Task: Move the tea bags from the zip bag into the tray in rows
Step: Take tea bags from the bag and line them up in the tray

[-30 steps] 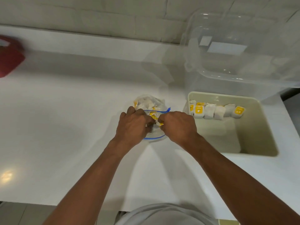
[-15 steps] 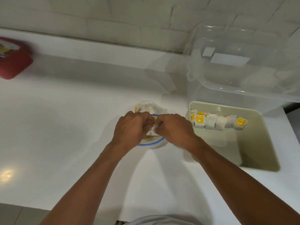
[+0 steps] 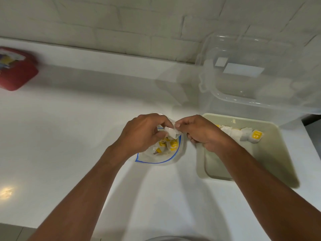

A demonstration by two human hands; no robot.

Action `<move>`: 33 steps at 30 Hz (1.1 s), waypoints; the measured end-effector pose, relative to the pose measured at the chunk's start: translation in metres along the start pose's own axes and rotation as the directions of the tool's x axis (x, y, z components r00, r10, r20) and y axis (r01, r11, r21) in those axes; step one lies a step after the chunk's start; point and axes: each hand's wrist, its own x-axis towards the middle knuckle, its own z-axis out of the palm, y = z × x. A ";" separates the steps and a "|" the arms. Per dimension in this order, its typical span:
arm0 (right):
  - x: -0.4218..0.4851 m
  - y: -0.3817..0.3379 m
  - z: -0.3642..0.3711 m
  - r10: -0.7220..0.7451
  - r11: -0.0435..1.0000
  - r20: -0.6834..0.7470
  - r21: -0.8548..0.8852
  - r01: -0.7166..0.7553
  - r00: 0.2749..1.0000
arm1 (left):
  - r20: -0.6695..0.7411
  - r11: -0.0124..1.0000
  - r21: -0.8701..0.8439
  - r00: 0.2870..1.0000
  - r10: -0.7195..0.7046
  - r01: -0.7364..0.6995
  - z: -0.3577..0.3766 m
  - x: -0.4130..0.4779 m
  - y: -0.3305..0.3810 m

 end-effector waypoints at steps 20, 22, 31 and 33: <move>0.001 0.019 0.066 -0.303 0.255 -0.065 -0.967 0.015 0.951 | -0.027 0.977 0.080 0.980 -0.197 0.198 0.010 0.000 0.005; 0.003 0.018 0.065 -0.292 0.260 -0.074 -0.966 0.005 0.954 | -0.023 0.970 0.125 0.978 -0.208 0.209 0.013 -0.001 0.005; -0.006 0.005 0.029 -0.206 0.645 -0.147 -0.764 0.021 0.968 | -0.064 0.950 0.174 0.966 -0.252 0.259 0.011 -0.005 -0.006; -0.005 0.006 0.024 -0.170 0.718 -0.133 -0.695 0.030 0.976 | -0.058 0.947 0.185 0.965 -0.258 0.264 0.011 -0.005 -0.007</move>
